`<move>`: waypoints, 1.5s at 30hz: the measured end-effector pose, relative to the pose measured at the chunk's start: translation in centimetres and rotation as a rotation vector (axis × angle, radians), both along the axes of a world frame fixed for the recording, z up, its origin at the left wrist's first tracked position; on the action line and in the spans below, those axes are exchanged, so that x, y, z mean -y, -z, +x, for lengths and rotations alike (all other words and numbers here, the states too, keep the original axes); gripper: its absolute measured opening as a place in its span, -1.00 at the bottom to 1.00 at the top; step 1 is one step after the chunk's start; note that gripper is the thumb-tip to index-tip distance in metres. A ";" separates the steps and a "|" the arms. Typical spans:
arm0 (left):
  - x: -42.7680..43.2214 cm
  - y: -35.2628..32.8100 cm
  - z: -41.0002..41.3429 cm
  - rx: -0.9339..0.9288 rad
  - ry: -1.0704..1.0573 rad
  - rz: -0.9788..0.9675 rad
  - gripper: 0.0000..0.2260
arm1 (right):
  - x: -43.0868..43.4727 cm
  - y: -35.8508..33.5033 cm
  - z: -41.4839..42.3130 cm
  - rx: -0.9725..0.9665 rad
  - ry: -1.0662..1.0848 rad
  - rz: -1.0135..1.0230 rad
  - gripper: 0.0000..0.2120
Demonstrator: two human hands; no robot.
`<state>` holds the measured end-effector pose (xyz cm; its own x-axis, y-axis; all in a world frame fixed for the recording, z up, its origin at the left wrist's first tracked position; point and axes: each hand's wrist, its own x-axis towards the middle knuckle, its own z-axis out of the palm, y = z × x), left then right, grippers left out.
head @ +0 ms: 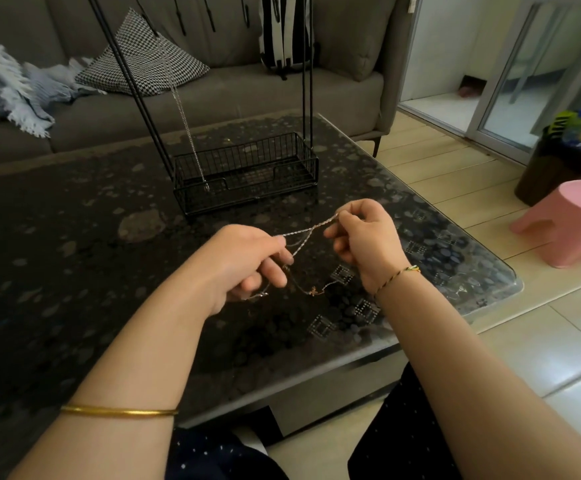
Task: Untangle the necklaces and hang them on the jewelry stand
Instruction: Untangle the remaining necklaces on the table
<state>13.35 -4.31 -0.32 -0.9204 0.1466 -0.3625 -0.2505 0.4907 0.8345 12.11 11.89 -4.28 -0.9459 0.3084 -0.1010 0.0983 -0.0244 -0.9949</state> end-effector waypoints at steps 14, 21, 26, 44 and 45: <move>-0.1 -0.7 -0.3 0.244 -0.186 0.509 -0.80 | 1.0 0.7 0.2 -0.006 -0.172 0.753 -0.72; -0.3 -0.9 -0.4 0.270 -0.150 0.579 -0.80 | 2.4 -0.5 1.5 -0.051 -0.464 0.239 -0.89; 0.1 -0.8 -0.5 0.197 -0.182 0.522 -0.81 | 2.1 -0.6 1.3 -0.093 -0.354 0.210 -0.82; 1.9 2.5 -2.8 0.051 -0.236 -0.516 -0.62 | -2.9 -0.9 1.1 0.024 0.054 -0.185 -0.77; 2.0 2.6 -2.9 0.076 -0.260 -0.512 -0.59 | -3.1 -0.7 1.1 0.024 0.083 -0.014 -0.77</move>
